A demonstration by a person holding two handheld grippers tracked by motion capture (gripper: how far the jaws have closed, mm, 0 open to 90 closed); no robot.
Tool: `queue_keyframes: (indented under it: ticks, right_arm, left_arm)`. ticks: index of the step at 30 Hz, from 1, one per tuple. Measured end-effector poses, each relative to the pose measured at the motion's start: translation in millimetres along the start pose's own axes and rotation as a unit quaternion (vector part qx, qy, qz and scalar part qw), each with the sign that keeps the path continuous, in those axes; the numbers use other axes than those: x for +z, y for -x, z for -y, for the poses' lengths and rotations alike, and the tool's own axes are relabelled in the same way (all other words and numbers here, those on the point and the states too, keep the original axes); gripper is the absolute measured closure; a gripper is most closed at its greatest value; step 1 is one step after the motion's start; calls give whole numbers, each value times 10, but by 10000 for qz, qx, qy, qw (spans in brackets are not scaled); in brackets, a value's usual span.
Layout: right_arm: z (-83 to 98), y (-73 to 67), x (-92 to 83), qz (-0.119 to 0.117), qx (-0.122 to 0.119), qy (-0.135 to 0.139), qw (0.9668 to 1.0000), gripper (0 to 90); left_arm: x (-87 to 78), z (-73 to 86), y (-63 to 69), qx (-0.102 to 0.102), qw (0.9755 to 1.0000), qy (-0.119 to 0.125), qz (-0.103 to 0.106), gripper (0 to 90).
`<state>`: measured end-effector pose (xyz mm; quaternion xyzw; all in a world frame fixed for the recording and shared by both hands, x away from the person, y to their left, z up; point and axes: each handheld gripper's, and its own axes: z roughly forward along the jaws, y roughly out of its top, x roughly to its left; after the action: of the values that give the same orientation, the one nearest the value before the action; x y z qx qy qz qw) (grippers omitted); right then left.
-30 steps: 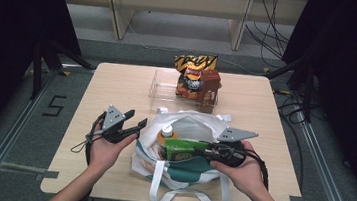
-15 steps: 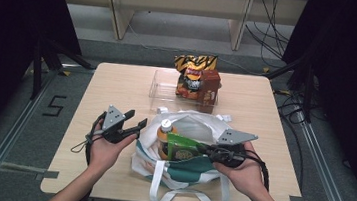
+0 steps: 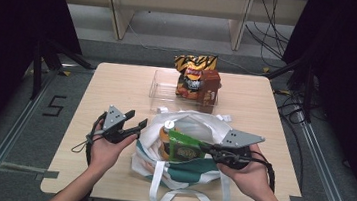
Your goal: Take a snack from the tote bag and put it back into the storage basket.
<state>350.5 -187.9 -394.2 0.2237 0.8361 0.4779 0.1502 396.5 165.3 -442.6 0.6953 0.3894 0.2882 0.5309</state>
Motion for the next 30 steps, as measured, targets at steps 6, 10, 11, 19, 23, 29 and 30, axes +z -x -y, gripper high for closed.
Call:
queue_keyframes:
  ticks: [6,10,11,19,23,29,30]
  right_arm:
    - [-72,7,-111,113,35,163,9998,900]
    - [-106,37,-152,201,2,256,9995,900]
    - [-107,43,-152,246,-7,337,9991,900]
    - [-174,79,-232,380,3,390,9985,900]
    - [-209,108,-274,440,17,463,9980,900]
    - [-256,146,-315,517,64,541,9972,900]
    - [-264,158,-309,574,5,618,9964,900]
  left_arm:
    - [12,5,9,14,10000,-40,-4,422]
    - [-1,0,10,-11,10000,-35,-19,421]
    - [-6,-1,6,-20,10000,-17,-16,421]
    - [-13,-5,6,-37,10000,-1,-13,421]
    - [-11,-4,-2,-28,10000,-5,-23,421]
    - [-1,1,3,-6,10000,-10,-12,422]
    - [-2,-2,-3,25,10000,-7,-6,422]
